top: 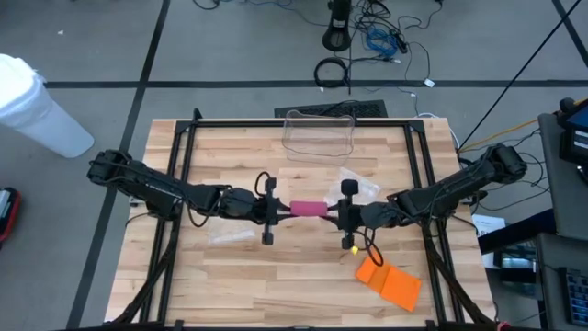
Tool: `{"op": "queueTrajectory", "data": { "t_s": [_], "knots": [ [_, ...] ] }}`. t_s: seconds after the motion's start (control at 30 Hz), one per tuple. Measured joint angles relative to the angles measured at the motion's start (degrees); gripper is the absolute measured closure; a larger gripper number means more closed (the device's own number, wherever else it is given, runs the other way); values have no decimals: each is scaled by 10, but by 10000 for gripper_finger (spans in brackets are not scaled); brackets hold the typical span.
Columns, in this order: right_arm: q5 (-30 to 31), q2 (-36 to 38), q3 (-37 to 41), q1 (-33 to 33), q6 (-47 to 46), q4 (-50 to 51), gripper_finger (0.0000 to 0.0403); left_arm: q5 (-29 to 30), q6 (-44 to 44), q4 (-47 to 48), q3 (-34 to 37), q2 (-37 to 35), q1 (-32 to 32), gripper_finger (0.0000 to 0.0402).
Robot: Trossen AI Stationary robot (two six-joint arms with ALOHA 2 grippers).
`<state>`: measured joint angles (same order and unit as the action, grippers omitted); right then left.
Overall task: Roll bandage
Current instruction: Roll the pink bandage
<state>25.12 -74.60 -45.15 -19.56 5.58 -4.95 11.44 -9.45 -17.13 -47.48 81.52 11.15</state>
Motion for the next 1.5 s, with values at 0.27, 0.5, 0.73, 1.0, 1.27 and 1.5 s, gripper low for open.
{"op": "queueTrajectory", "data": {
  "t_s": [0.27, 0.5, 0.73, 1.0, 1.27, 1.5],
  "knots": [
    [-121, 3, 0, 20, -183, -7, 334, -9, -69, 3, 0, 1, 19, 384],
    [-121, 3, 0, 20, -187, -33, 333, 32, -138, 5, 0, 0, 32, 384],
    [-113, 7, 0, 21, -186, -34, 332, 79, -141, 6, 0, 1, 37, 385],
    [-117, 35, 0, 21, -184, -34, 332, 83, -140, -8, -1, 0, 36, 385],
    [-125, 41, 0, 19, -165, -29, 352, 39, -105, -12, -1, 1, 34, 363],
    [-96, 43, -2, 18, -62, 5, 388, -30, -24, -34, 2, 2, 27, 317]
  ]
}}
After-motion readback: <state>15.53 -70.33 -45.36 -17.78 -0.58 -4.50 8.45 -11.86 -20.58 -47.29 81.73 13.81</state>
